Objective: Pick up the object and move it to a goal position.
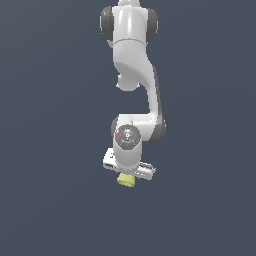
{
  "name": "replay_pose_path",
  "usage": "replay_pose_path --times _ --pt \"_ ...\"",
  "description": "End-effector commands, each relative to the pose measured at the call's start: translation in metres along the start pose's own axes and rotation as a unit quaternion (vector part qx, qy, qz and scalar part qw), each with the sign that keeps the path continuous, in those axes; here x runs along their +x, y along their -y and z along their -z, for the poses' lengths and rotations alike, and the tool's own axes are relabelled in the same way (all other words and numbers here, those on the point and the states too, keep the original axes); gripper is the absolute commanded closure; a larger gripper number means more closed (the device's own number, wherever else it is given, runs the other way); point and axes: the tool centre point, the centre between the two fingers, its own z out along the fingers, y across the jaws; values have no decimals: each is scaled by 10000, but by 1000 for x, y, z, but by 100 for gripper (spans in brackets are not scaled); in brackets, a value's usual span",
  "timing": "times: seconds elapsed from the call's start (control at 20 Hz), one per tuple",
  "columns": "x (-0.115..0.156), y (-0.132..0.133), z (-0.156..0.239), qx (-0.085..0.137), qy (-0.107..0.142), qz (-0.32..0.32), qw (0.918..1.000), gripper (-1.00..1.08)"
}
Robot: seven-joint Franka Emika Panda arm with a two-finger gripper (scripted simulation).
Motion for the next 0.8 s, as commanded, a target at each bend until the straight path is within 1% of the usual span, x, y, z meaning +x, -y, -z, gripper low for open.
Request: replay_pose_path --times 0.0,0.15,0.3,0.75 --pt "0 0 0 0 -2 -2 10000 108" --pt "0 4 2 0 -2 -2 10000 108" --pt "-1 17 9 0 -2 -2 10000 108" --pt "-6 86 43 0 -2 -2 10000 108"
